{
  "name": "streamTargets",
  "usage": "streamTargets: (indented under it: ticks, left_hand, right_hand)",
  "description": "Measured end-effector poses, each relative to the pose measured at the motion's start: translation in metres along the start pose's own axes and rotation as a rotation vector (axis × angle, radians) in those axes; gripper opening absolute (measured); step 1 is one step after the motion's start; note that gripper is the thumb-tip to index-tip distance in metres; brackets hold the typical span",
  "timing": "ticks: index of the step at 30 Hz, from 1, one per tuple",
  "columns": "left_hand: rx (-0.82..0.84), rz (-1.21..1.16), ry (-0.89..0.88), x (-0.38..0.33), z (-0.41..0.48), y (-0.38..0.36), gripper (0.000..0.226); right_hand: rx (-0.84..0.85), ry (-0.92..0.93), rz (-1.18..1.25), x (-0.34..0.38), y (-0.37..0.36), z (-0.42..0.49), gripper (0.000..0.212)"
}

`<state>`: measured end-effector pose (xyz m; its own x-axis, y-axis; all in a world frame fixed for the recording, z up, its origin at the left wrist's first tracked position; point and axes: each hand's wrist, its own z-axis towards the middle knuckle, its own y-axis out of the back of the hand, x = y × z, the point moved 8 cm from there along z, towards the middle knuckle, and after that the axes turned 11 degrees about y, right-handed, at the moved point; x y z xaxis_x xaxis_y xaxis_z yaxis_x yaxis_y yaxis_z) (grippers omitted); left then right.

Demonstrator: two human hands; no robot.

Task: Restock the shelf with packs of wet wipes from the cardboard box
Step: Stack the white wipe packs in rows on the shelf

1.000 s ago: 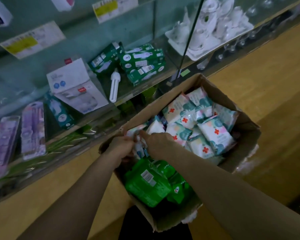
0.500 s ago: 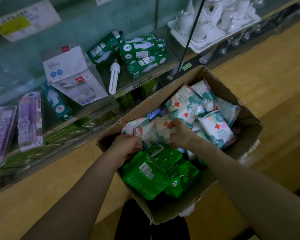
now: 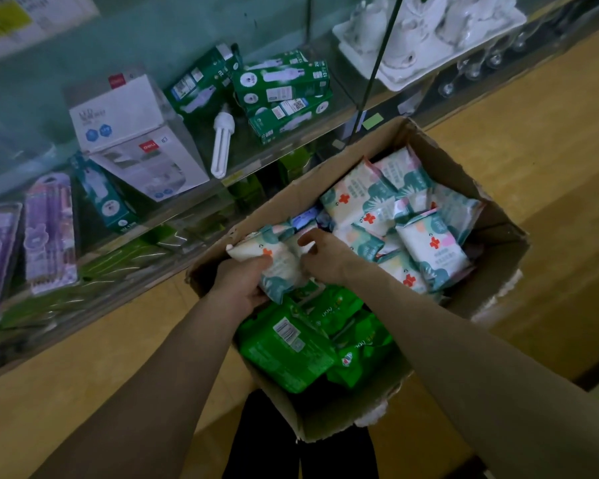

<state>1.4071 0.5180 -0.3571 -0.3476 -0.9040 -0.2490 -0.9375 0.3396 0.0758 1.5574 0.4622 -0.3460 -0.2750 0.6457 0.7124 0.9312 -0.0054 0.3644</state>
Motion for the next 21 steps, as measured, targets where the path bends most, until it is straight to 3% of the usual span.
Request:
streamTargets:
  ticks: [2,4,8,12,16,19,21]
  left_hand:
    - [-0.006,-0.017,-0.01,0.002,0.005,0.004,0.038]
    - [-0.015,-0.011,-0.014,0.003,0.01,0.007,0.048]
    - [-0.003,0.021,-0.009,0.002,0.014,0.008,0.046]
    - [0.0,0.047,-0.001,0.004,0.017,0.009,0.042]
    - [0.004,0.036,0.006,0.003,0.016,0.008,0.041]
    - [0.007,0.051,-0.004,0.002,0.009,0.005,0.04]
    - [0.026,0.068,-0.011,0.0,0.0,0.001,0.041]
  right_hand:
    - [-0.009,0.075,-0.21,0.008,0.003,0.012,0.049]
    - [0.108,0.153,-0.414,0.017,-0.006,0.021,0.059]
    - [0.286,0.207,-0.682,0.018,-0.025,0.026,0.06]
    - [0.16,0.11,-0.534,0.013,-0.012,0.028,0.041]
    - [-0.078,-0.11,-0.259,-0.009,0.001,0.015,0.042]
    - [-0.165,-0.164,-0.073,-0.018,0.006,0.0,0.019]
    - [-0.253,-0.182,0.007,-0.019,0.017,-0.013,0.02]
